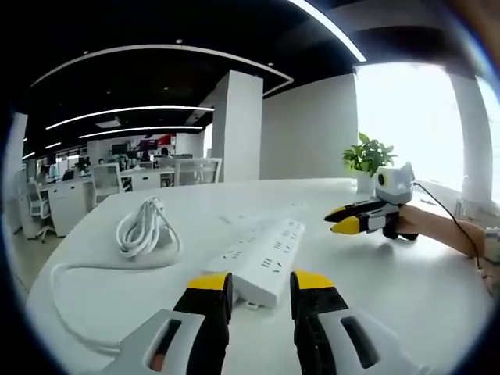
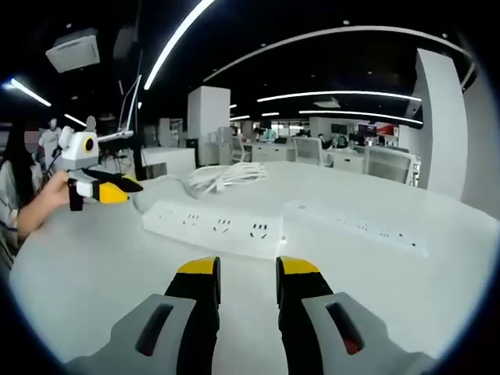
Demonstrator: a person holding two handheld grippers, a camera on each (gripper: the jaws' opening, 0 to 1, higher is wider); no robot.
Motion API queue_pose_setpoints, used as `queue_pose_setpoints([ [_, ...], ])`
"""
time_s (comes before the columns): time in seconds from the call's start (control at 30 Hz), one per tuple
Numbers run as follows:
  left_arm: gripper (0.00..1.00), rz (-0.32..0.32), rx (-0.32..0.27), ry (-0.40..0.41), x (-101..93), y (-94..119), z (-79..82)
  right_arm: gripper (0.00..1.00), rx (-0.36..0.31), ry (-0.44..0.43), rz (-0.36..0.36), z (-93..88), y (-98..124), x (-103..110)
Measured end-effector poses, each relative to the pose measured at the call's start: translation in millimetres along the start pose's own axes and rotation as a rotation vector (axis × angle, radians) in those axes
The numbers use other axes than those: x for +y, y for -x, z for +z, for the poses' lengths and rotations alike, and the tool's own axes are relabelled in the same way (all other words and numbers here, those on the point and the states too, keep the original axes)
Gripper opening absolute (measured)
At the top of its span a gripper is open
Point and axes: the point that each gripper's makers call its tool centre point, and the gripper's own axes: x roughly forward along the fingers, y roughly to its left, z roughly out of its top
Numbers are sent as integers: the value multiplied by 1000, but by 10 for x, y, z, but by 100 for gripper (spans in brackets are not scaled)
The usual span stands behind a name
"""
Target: Straighten the power strip on the desk, plug the charger into it
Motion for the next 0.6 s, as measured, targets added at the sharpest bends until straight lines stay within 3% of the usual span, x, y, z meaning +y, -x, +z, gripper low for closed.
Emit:
queue_pose_setpoints([
  [0.6, 29, -32, 36, 20, 1, -104, -209, 27, 0, -20, 49, -91, -141, -10],
])
